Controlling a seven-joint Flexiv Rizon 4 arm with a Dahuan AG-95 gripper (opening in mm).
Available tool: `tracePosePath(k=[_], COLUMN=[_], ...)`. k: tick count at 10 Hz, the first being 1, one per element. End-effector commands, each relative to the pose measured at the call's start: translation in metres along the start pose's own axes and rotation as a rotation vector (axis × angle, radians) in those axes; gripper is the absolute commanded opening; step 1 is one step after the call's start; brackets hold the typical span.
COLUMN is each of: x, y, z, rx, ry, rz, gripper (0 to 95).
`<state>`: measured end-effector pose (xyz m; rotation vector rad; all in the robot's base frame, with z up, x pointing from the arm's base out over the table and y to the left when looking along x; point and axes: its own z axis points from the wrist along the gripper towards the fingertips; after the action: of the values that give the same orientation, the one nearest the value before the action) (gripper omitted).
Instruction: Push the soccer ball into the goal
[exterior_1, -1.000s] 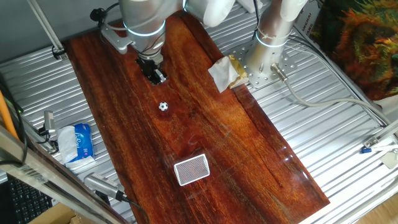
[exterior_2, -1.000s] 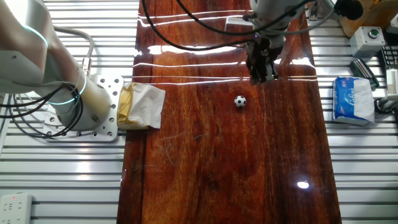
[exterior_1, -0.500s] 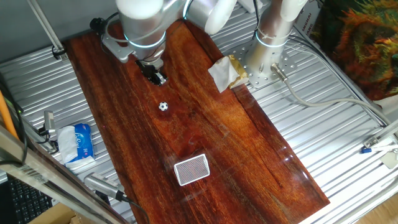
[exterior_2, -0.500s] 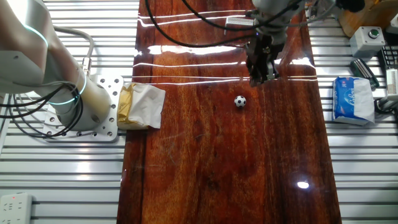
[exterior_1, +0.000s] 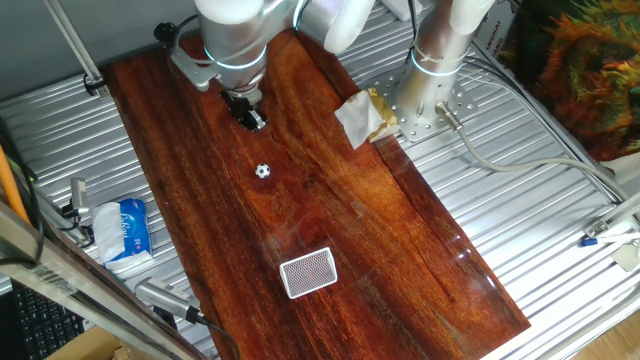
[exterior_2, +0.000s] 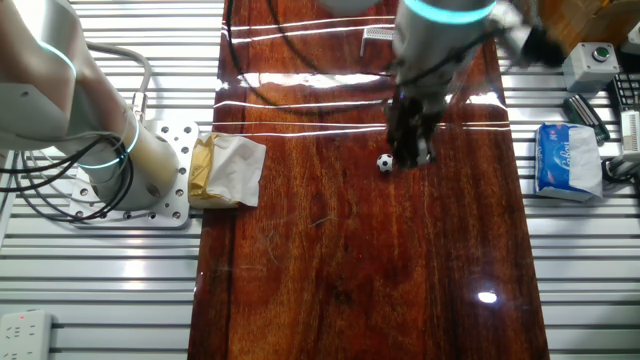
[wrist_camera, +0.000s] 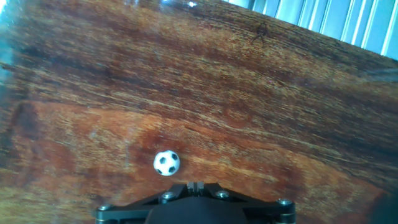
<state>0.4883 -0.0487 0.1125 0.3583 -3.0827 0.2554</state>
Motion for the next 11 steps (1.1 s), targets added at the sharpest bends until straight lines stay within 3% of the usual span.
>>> tracePosePath(k=[1, 2, 4, 5, 6, 8, 9, 11], x=[-0.005, -0.014, -0.04, -0.043, -0.043, -0.043, -0.042, -0.042], y=[0.001, -0.002, -0.01, -0.01, -0.009, -0.006, -0.005, -0.003], z=[0.021, 0.033, 0.043, 0.048, 0.054, 0.063, 0.064, 0.069], rx=[-0.029, -0.027, -0.031, -0.036, -0.043, -0.087, -0.087, -0.129], ry=[-0.022, -0.034, -0.039, -0.036, -0.04, -0.046, -0.044, -0.032], rz=[0.029, 0.028, 0.027, 0.031, 0.037, 0.066, 0.07, 0.127], gripper=[0.0, 0.0, 0.0, 0.0, 0.0, 0.0, 0.0, 0.0])
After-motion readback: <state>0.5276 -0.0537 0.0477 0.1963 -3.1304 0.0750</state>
